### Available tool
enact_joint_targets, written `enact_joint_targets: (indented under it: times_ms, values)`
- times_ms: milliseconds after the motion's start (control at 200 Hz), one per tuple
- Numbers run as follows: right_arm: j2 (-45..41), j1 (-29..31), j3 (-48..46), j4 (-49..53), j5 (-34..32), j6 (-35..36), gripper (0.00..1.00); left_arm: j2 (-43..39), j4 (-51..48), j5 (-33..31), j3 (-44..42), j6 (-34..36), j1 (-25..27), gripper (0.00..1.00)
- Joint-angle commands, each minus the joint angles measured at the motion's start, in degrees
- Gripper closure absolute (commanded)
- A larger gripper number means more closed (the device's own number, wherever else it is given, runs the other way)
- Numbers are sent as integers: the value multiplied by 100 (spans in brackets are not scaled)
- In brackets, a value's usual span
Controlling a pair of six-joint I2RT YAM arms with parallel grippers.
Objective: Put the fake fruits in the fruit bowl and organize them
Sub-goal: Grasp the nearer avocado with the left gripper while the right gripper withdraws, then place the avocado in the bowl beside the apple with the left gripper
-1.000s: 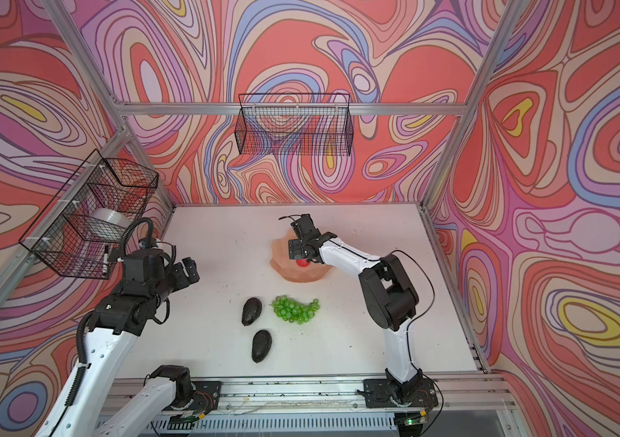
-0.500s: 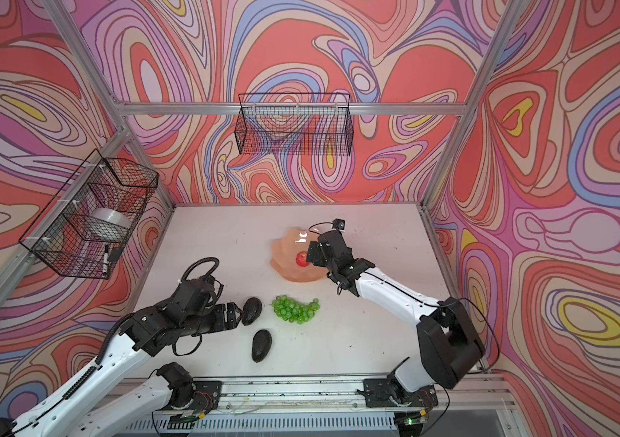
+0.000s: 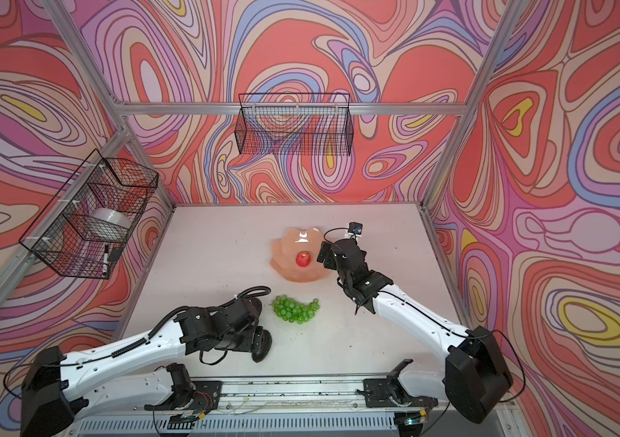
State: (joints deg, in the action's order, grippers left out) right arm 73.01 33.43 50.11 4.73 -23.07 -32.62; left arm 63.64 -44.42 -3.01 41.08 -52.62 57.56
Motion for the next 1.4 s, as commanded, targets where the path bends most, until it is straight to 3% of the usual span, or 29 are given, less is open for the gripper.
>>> enact_joint_targets:
  times_ms: [0, 260, 370, 501, 586, 816, 931, 1086, 1206, 1397]
  values:
    - [-125, -10, -49, 112, -195, 54, 2, 295, 342, -46, 165, -159, 95, 9]
    - [-178, -5, -88, 190, -277, 71, 2, 1113, 663, 145, 120, -82, 108, 14]
    - [-182, -12, -113, 195, -329, 84, 2, 1285, 705, 141, 140, -69, 109, 23]
    - [-182, -12, -142, 177, -345, 78, 2, 1353, 514, 13, 327, 121, 106, 43]
    - [-173, -12, -159, 177, -350, 69, 2, 1344, 416, -48, 388, 208, 107, 50]
    - [-183, -15, -190, 172, -397, 89, 2, 993, -244, -471, 1130, 654, 70, 53]
    - [-192, -15, -210, 142, -404, 85, 2, 920, -447, -727, 1820, 1201, -295, 52]
    - [-238, -19, -212, 149, -365, 20, 2, 1246, 39, -482, 2625, 1963, -1160, 50]
    - [-376, -20, -211, 249, -368, 44, 2, 2001, 344, -192, 3380, 2431, -1695, 50]
    - [-708, -21, -338, 519, -398, -10, 2, 3653, 368, 264, 4687, 2822, -2138, 50]
